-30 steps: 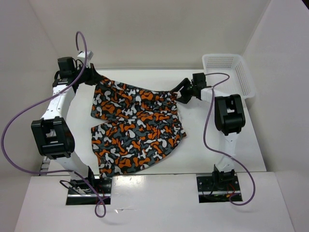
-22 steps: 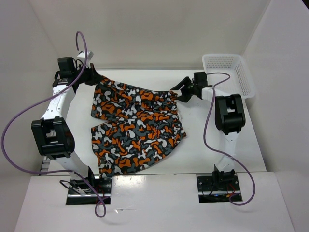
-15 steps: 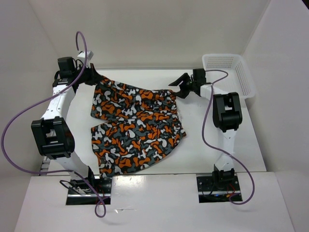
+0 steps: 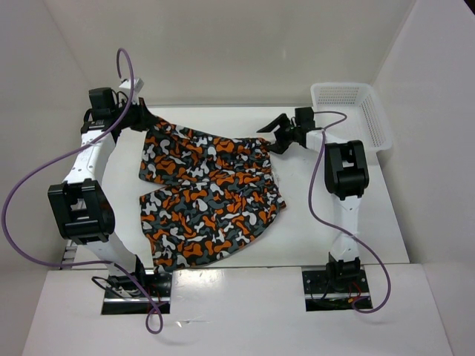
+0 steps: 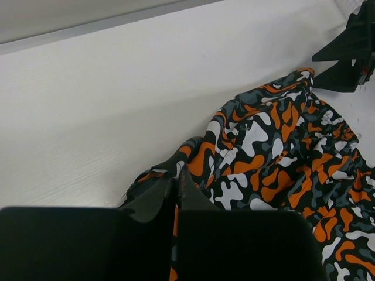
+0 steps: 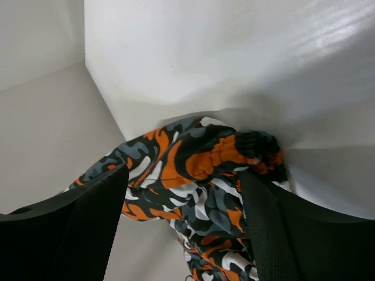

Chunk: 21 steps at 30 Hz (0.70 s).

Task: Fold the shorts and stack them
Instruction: Fold the shorts

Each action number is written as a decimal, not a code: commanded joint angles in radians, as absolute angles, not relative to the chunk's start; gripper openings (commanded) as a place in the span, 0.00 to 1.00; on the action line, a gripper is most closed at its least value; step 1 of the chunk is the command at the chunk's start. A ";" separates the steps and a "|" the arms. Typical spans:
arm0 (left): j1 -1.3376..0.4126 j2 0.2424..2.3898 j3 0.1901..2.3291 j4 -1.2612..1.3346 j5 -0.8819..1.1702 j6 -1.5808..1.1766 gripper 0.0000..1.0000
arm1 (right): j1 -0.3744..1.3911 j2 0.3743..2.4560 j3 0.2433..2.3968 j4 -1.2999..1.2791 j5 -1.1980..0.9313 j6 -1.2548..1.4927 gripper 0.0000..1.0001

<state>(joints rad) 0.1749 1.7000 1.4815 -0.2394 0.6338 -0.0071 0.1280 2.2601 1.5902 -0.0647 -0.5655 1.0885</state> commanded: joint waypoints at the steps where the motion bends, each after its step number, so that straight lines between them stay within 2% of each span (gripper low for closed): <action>1: 0.172 1.672 1.523 -0.206 0.661 0.000 0.00 | 0.123 2.292 1.667 -0.051 -0.594 1.124 0.82; 4: 0.172 1.663 1.514 -0.206 0.661 0.000 0.00 | 0.123 2.353 1.710 -0.051 -0.606 1.138 0.78; 7: 0.172 1.663 1.514 -0.227 0.661 0.000 0.00 | 0.123 2.368 1.736 -0.072 -0.595 1.138 0.52; 8: 0.172 1.663 1.514 -0.227 0.661 0.000 0.00 | 0.123 2.368 1.736 -0.072 -0.574 1.138 0.37; 10: 0.172 1.654 1.514 -0.227 0.661 0.000 0.00 | 0.123 2.368 1.746 -0.092 -0.565 1.112 0.27; 14: 0.172 1.654 1.514 -0.227 0.661 0.000 0.00 | 0.114 2.368 1.758 -0.114 -0.565 1.088 0.00; 21: 0.184 1.654 1.523 -0.227 0.661 0.000 0.00 | 0.094 2.247 1.649 -0.104 -0.517 1.042 0.00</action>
<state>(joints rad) 0.1761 1.6932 1.4815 -0.2466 0.6338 -0.0071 0.1146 2.3383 1.6821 -0.0963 -0.5541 1.0737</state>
